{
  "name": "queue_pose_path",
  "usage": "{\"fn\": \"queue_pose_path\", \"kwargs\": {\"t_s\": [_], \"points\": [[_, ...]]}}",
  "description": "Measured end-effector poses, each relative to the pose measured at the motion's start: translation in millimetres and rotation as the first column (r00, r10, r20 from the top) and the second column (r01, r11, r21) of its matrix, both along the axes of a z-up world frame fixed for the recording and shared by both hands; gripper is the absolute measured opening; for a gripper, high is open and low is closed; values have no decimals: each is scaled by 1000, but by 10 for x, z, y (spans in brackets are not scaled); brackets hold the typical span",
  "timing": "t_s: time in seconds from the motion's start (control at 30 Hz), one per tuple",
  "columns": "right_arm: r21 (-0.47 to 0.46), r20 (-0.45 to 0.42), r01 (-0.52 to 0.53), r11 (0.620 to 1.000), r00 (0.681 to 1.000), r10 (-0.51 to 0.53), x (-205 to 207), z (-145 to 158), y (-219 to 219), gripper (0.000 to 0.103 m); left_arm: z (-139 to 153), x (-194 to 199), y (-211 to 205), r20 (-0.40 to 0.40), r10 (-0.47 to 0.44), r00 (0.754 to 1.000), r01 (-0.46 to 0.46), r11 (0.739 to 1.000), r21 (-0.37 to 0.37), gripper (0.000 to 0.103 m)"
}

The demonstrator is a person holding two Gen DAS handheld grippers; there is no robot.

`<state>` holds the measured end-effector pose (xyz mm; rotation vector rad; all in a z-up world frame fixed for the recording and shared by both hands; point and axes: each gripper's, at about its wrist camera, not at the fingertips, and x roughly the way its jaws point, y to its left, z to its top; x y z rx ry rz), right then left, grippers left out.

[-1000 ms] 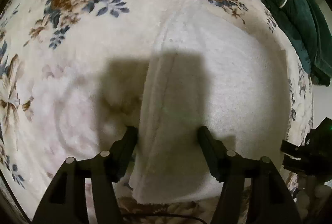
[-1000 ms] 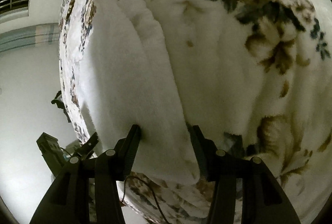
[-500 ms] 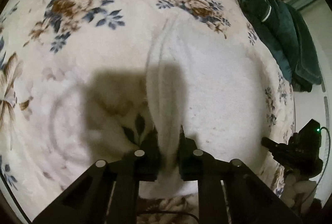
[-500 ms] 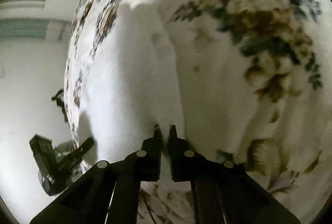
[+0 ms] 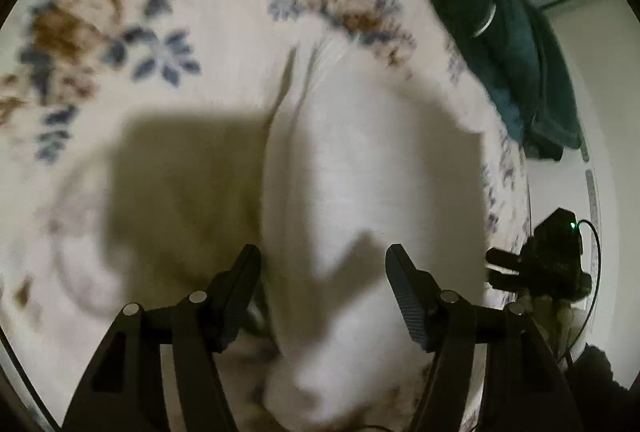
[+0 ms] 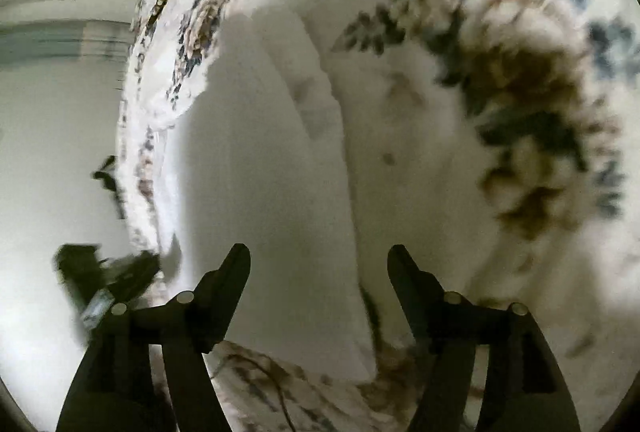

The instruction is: Fold small clothes

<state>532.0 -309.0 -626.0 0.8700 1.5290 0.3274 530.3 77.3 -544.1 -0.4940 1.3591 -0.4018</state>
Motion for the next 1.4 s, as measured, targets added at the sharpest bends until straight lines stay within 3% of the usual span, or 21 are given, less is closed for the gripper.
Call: {"fn": "queue_pose_path", "kwargs": {"t_s": [0.17, 0.3, 0.33, 0.37, 0.4, 0.47, 0.7, 0.8, 0.97, 1.07, 1.23, 1.3, 1.37, 1.4], "points": [[274, -52, 41, 961, 998, -27, 41, -547, 157, 85, -480, 123, -46, -79, -29, 996, 10, 974, -228, 68], [292, -8, 17, 956, 1000, -15, 116, -574, 327, 87, -483, 156, -130, -54, -1, 999, -15, 952, -305, 65], [282, 4, 13, 959, 1000, -14, 121, -552, 344, 80, -439, 150, -166, -36, 1, 999, -12, 953, -303, 58], [256, 16, 6, 967, 1000, -11, 129, -513, 367, 62, -391, 143, -197, -20, 2, 1000, -8, 956, -293, 45], [248, 21, 8, 969, 1000, -14, 131, -493, 367, 57, -324, 143, -213, -1, 6, 1000, -6, 960, -281, 33], [231, 38, 26, 973, 999, -35, 129, -397, 344, 49, -186, 163, -222, 28, 19, 999, -11, 961, -277, 31], [204, 144, 27, 979, 988, -58, 355, 211, 311, 46, 392, 528, -254, 134, 17, 991, 17, 968, -251, 30], [209, 209, 22, 978, 976, -67, 685, 565, 275, 46, 645, 791, -207, 182, 24, 983, 24, 967, -255, 30], [191, 269, 19, 981, 960, -71, 1354, 851, 250, 46, 869, 1417, -176, 238, 37, 971, 22, 970, -243, 30], [174, 279, 36, 984, 957, -85, 1786, 797, 284, 46, 746, 1815, -157, 233, 45, 971, 10, 973, -230, 30], [135, 245, 51, 990, 966, -83, 2227, 334, 281, 46, 195, 2350, -159, 168, 26, 985, 5, 984, -181, 30], [103, 218, 52, 993, 973, -73, 2384, 99, 348, 46, -83, 2454, -195, 110, 1, 994, 14, 991, -134, 32], [66, 184, 44, 997, 981, -55, 2401, -41, 386, 51, -307, 2500, -232, 36, -16, 999, 17, 999, -44, 39], [46, 175, 35, 998, 984, -42, 2391, -60, 397, 53, -334, 2488, -236, 22, -15, 1000, 15, 999, -32, 43]]}}
